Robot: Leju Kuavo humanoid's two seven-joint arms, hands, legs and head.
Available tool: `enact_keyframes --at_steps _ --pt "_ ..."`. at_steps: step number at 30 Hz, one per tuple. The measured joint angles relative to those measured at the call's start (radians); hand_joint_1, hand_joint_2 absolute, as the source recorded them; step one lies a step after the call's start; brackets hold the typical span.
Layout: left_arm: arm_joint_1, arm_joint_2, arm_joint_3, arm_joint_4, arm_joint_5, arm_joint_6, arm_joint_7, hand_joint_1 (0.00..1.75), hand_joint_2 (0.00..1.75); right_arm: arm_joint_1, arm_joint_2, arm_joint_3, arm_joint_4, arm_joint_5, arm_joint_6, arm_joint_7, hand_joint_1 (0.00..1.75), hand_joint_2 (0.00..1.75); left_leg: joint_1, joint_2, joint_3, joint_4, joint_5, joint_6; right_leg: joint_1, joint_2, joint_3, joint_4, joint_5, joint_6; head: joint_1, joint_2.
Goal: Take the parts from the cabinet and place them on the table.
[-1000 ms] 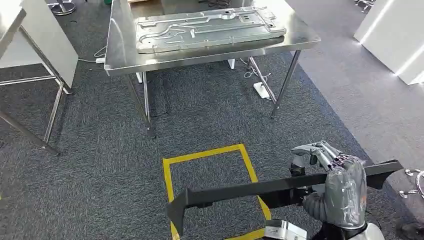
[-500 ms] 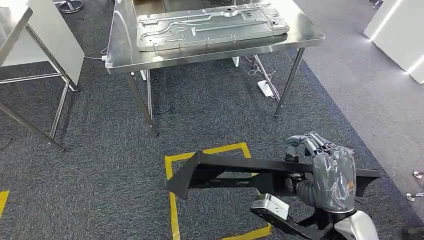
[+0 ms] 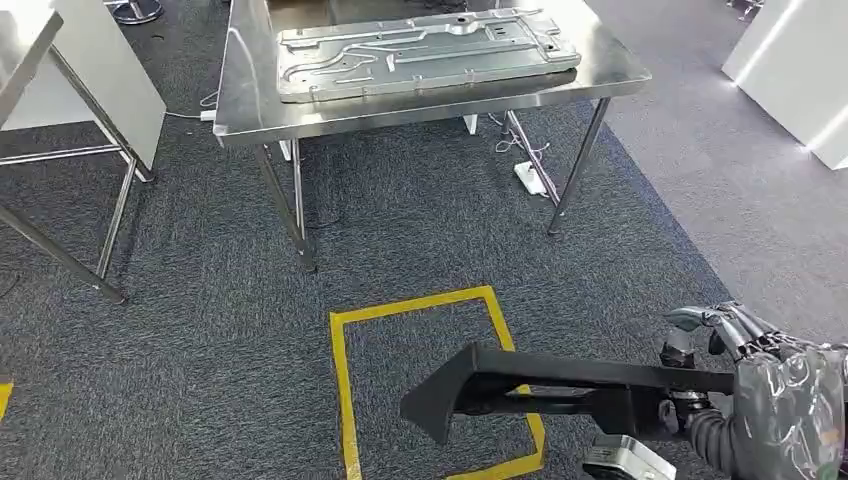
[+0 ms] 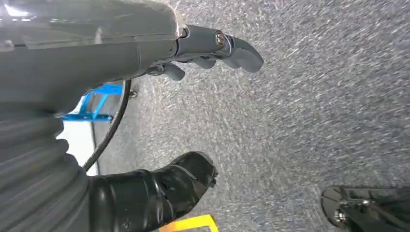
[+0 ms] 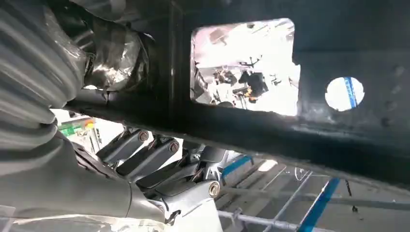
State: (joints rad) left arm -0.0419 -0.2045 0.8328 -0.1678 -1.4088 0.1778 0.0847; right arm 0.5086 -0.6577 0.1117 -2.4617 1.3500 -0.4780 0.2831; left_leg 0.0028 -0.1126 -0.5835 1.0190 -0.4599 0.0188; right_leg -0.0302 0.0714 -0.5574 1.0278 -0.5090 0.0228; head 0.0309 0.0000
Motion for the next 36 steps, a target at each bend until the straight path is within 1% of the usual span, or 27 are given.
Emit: enact_keyframes --at_steps 2,4,6,7,8,9,10,11,13,17,18,19,20,21,22,23,24,25,26,27,28,29,30,33,34,35,36 --pt "0.000 0.002 0.000 0.000 0.009 0.000 -0.006 0.00 1.75 0.043 -0.015 -0.039 -0.002 -0.044 -0.015 0.003 1.75 1.75 0.000 0.000 0.000 0.000 -0.001 0.002 0.000 -0.001 0.001 0.000 0.000 0.000 0.000 0.000" --pt "0.000 0.006 0.000 0.000 0.022 0.000 -0.006 0.00 1.75 0.076 -0.024 -0.091 -0.002 -0.094 -0.020 -0.023 1.75 1.75 0.000 0.000 -0.001 0.001 -0.001 0.002 0.000 0.000 0.002 0.000 0.000 0.001 0.000 0.000" --pt "0.001 0.009 0.001 0.000 0.043 -0.010 -0.028 0.00 1.75 0.062 -0.019 -0.147 -0.001 -0.108 0.005 -0.086 1.75 1.75 -0.001 0.003 0.000 0.001 -0.001 0.002 -0.001 0.003 0.002 0.000 0.001 0.002 0.000 0.000" --pt "0.000 0.015 0.003 0.000 0.052 -0.024 -0.045 0.00 1.75 0.043 -0.012 -0.145 0.000 -0.092 0.030 -0.113 1.75 1.75 -0.001 0.003 0.000 0.001 -0.001 0.002 -0.001 0.004 0.002 0.000 0.001 0.002 0.000 0.000" --pt "0.000 0.021 0.005 0.000 0.059 -0.038 -0.055 0.00 1.75 0.022 -0.001 -0.131 0.002 -0.071 0.054 -0.129 1.75 1.75 -0.001 0.003 0.000 0.001 -0.001 0.002 -0.001 0.003 0.002 0.000 0.001 0.002 0.000 0.000" --pt "0.000 0.030 0.006 0.000 0.061 -0.049 -0.058 0.00 1.75 -0.008 0.010 -0.113 0.006 -0.049 0.078 -0.134 1.75 1.75 -0.006 0.003 -0.001 0.006 -0.002 0.004 -0.004 0.004 0.002 -0.003 0.003 0.004 0.000 0.000" --pt "0.001 0.034 0.008 0.000 0.061 -0.053 -0.058 0.00 1.75 -0.046 0.017 -0.103 0.010 -0.038 0.089 -0.134 1.75 1.75 -0.004 0.004 -0.001 0.006 -0.002 0.004 -0.005 0.005 0.002 -0.003 0.003 0.005 0.000 0.000" --pt "0.001 0.036 0.010 0.000 0.061 -0.059 -0.058 0.00 1.75 -0.081 0.034 -0.071 0.022 -0.013 0.113 -0.130 1.75 1.75 -0.004 0.004 -0.001 0.006 -0.002 0.004 -0.005 0.005 0.002 -0.003 0.003 0.005 0.000 0.000" --pt "0.001 0.042 0.012 0.000 0.063 -0.058 -0.061 0.00 1.75 -0.144 0.055 -0.025 0.043 0.004 0.132 -0.120 1.75 1.75 -0.004 0.003 -0.002 0.008 -0.002 0.005 -0.006 0.005 0.002 -0.003 0.003 0.007 0.000 0.000" --pt "0.000 0.048 0.017 0.000 0.068 -0.054 -0.066 0.00 1.75 -0.205 0.081 0.042 0.067 0.012 0.137 -0.106 1.75 1.75 -0.008 0.004 -0.003 0.009 -0.004 0.018 -0.010 0.007 0.003 -0.012 0.004 0.018 0.000 0.000" --pt "0.000 0.048 0.018 0.000 0.069 -0.045 -0.061 0.00 1.75 -0.213 0.083 0.048 0.069 0.012 0.137 -0.100 1.75 1.75 -0.007 0.007 0.006 -0.010 0.000 0.027 -0.005 0.011 0.009 -0.021 0.004 0.026 0.000 0.000" --pt "0.000 0.043 0.020 0.000 0.071 -0.030 -0.047 0.00 1.75 -0.217 0.085 0.052 0.072 0.011 0.135 -0.093 1.75 1.75 0.003 0.012 0.023 -0.034 0.012 0.031 -0.008 -0.005 0.017 -0.010 0.003 0.025 0.000 0.000" --pt "0.001 0.035 0.022 0.000 0.074 -0.010 -0.033 0.00 1.75 -0.225 0.090 0.055 0.076 0.005 0.130 -0.087 1.75 1.75 0.003 0.016 0.034 -0.047 0.013 0.038 0.000 -0.036 -0.001 0.024 -0.021 0.023 0.001 0.000" --pt "0.002 0.032 0.025 0.000 0.080 0.005 -0.024 0.00 1.75 -0.232 0.094 0.060 0.082 0.000 0.127 -0.085 1.75 1.75 0.002 0.022 0.036 -0.050 0.015 0.044 0.000 -0.049 -0.037 0.092 -0.061 0.021 0.000 0.000" --pt "0.002 0.028 0.028 0.000 0.081 0.013 -0.021 0.00 1.75 -0.231 0.098 0.064 0.087 -0.001 0.122 -0.084 1.75 1.75 0.001 0.026 0.037 -0.049 0.013 0.044 -0.001 -0.056 -0.081 0.169 -0.097 0.021 0.000 0.000" --pt "0.002 0.024 0.029 0.000 0.082 0.018 -0.018 0.00 1.75 -0.229 0.102 0.068 0.093 -0.001 0.120 -0.084 1.75 1.75 -0.001 0.030 0.036 -0.048 0.009 0.044 -0.003 -0.059 -0.120 0.233 -0.120 0.024 0.000 0.000" --pt "0.002 0.022 0.029 0.000 0.082 0.020 -0.016 0.00 1.75 -0.229 0.105 0.071 0.100 -0.001 0.118 -0.084 1.75 1.75 -0.001 0.032 0.037 -0.045 0.005 0.042 -0.004 -0.060 -0.143 0.267 -0.120 0.026 0.000 0.000" --pt "0.003 0.019 0.030 0.000 0.082 0.020 -0.016 0.00 1.75 -0.229 0.108 0.076 0.104 0.000 0.117 -0.084 1.75 1.75 0.000 0.033 0.038 -0.041 0.000 0.039 -0.005 -0.061 -0.141 0.251 -0.095 0.028 0.000 0.000" --pt "0.003 0.016 0.031 0.000 0.084 0.021 -0.016 0.00 1.75 -0.229 0.111 0.079 0.107 0.000 0.114 -0.084 1.75 1.75 0.002 0.033 0.041 -0.034 -0.006 0.035 -0.007 -0.062 -0.117 0.197 -0.053 0.030 0.000 0.000" --pt "0.003 0.014 0.033 0.000 0.084 0.021 -0.016 0.00 1.75 -0.229 0.113 0.083 0.110 0.000 0.113 -0.084 1.75 1.75 0.004 0.033 0.043 -0.025 -0.015 0.030 -0.009 -0.062 -0.078 0.116 -0.005 0.032 0.000 0.000" --pt "0.002 0.011 0.035 0.000 0.084 0.021 -0.016 0.00 1.75 -0.229 0.114 0.086 0.112 0.000 0.112 -0.084 1.75 1.75 0.005 0.033 0.044 -0.011 -0.027 0.024 -0.013 -0.058 -0.032 0.022 0.037 0.034 0.000 0.000" --pt "0.002 0.011 0.037 0.000 0.084 0.021 -0.016 0.00 1.75 -0.230 0.116 0.089 0.117 0.001 0.111 -0.084 1.75 1.75 0.001 0.032 0.038 -0.004 -0.037 0.015 -0.007 -0.047 -0.032 0.028 0.015 0.029 0.001 0.000" --pt "0.001 0.011 0.038 0.000 0.083 0.021 -0.016 0.00 1.75 -0.226 0.117 0.090 0.118 0.002 0.108 -0.084 1.75 1.75 -0.001 0.032 0.036 0.008 -0.047 0.008 -0.003 -0.047 -0.029 0.016 0.016 0.020 -0.001 0.000" --pt "0.002 0.011 0.040 0.000 0.077 0.021 -0.016 0.00 1.75 -0.228 0.123 0.095 0.122 0.003 0.100 -0.085 1.75 1.75 0.000 0.028 0.044 -0.002 -0.055 -0.005 -0.001 -0.054 -0.025 0.020 0.005 0.001 0.001 0.000" --pt "0.002 0.012 0.040 0.000 0.072 0.020 -0.016 0.00 1.75 -0.228 0.126 0.096 0.122 0.007 0.099 -0.086 1.75 1.75 0.002 0.044 0.049 0.008 -0.061 -0.011 -0.006 -0.059 -0.011 0.011 0.005 -0.009 -0.001 0.000" --pt "0.001 0.013 0.040 0.000 0.071 0.005 -0.030 0.00 1.75 -0.228 0.129 0.097 0.122 0.018 0.098 -0.085 1.75 1.75 0.000 0.077 0.037 0.042 -0.073 -0.018 -0.006 -0.064 -0.002 0.009 0.000 -0.017 0.000 0.000" --pt "0.001 0.018 0.040 0.000 0.070 -0.018 -0.054 0.00 1.75 -0.229 0.132 0.099 0.122 0.034 0.097 -0.082 1.75 1.75 0.002 0.093 -0.001 0.108 -0.103 -0.023 -0.005 -0.070 0.005 0.008 -0.005 -0.023 0.000 0.000"
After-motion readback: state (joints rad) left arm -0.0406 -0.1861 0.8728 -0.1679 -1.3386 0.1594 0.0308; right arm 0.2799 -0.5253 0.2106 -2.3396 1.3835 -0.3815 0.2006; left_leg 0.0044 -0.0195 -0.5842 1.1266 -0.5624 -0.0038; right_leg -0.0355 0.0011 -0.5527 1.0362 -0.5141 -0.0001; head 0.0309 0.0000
